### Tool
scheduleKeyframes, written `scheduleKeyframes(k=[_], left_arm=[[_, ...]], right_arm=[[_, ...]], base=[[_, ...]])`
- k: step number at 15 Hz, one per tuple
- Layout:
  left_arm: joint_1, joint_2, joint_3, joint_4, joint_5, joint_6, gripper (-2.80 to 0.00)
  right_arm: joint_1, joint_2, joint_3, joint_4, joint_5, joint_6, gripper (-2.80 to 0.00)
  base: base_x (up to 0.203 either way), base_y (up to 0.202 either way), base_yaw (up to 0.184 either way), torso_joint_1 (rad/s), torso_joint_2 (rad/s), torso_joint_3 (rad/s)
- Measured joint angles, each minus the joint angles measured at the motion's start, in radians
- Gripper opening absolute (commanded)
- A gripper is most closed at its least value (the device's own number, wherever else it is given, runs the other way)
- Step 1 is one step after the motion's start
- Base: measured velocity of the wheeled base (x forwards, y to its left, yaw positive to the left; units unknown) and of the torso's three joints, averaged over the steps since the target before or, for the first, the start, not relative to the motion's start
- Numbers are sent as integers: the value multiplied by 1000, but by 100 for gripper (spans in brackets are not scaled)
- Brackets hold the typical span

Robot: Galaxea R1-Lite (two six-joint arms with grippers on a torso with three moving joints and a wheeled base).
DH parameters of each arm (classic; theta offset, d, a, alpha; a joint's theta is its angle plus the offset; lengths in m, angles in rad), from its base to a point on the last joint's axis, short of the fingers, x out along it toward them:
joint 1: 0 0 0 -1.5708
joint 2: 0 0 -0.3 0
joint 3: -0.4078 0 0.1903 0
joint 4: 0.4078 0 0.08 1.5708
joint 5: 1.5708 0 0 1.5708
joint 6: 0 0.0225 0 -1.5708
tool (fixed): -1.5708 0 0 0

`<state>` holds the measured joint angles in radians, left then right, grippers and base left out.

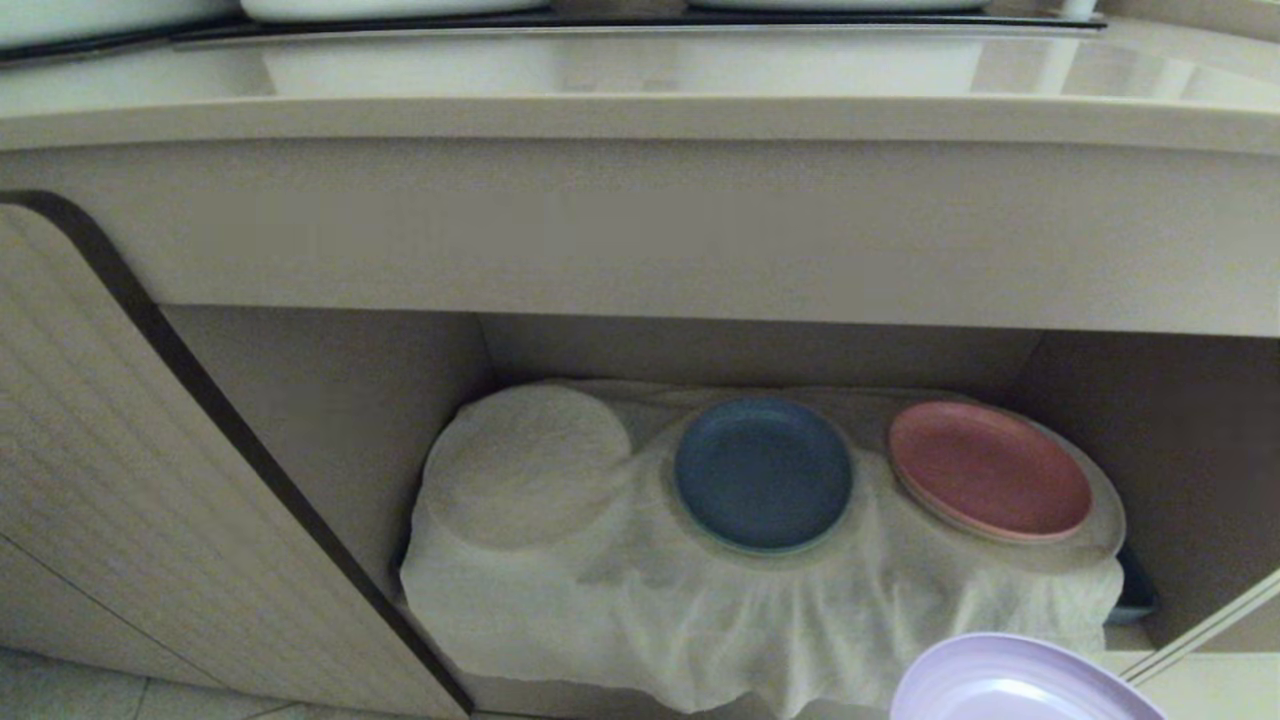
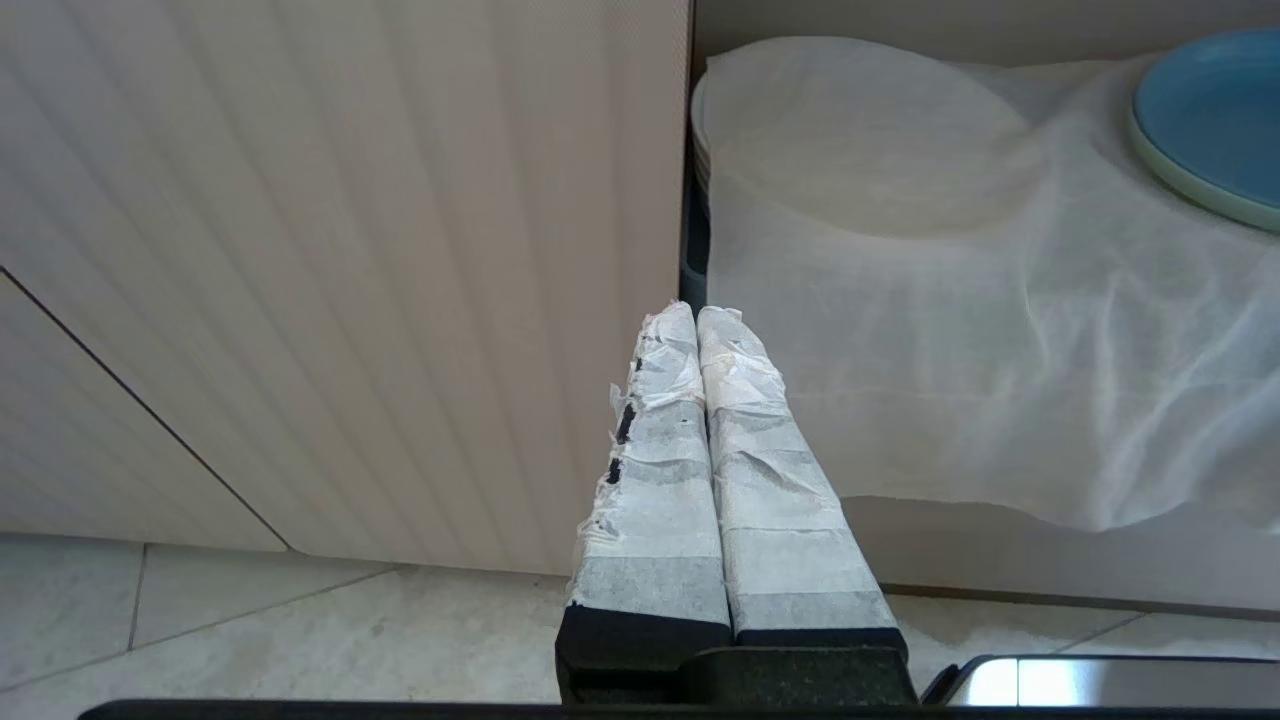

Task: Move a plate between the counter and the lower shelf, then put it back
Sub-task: Put the plate

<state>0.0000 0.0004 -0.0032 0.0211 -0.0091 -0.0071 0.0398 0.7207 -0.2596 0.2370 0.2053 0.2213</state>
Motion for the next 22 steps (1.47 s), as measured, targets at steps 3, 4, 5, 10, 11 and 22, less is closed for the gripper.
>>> scheduleKeyframes(k=[3, 4, 5, 10, 11, 22], left_arm=[[0, 0, 0, 0, 0, 0, -280], [0, 0, 0, 0, 0, 0, -280], [0, 0, 0, 0, 0, 0, -280], [0, 0, 0, 0, 0, 0, -280], [0, 0, 0, 0, 0, 0, -280], [0, 0, 0, 0, 0, 0, -280]], right_arm=[[-2, -10, 2, 6, 0, 1, -280], [-3, -11, 2, 11, 0, 0, -280], [-3, -12, 2, 17, 0, -2, -280], [-3, -14, 6, 36, 0, -3, -280], [-3, -14, 4, 34, 0, -2, -280], [-1, -12, -6, 33, 1, -2, -280]], base=[[0, 0, 0, 0, 0, 0], [0, 0, 0, 0, 0, 0], [0, 0, 0, 0, 0, 0], [0, 0, 0, 0, 0, 0], [0, 0, 0, 0, 0, 0], [0, 0, 0, 0, 0, 0]])
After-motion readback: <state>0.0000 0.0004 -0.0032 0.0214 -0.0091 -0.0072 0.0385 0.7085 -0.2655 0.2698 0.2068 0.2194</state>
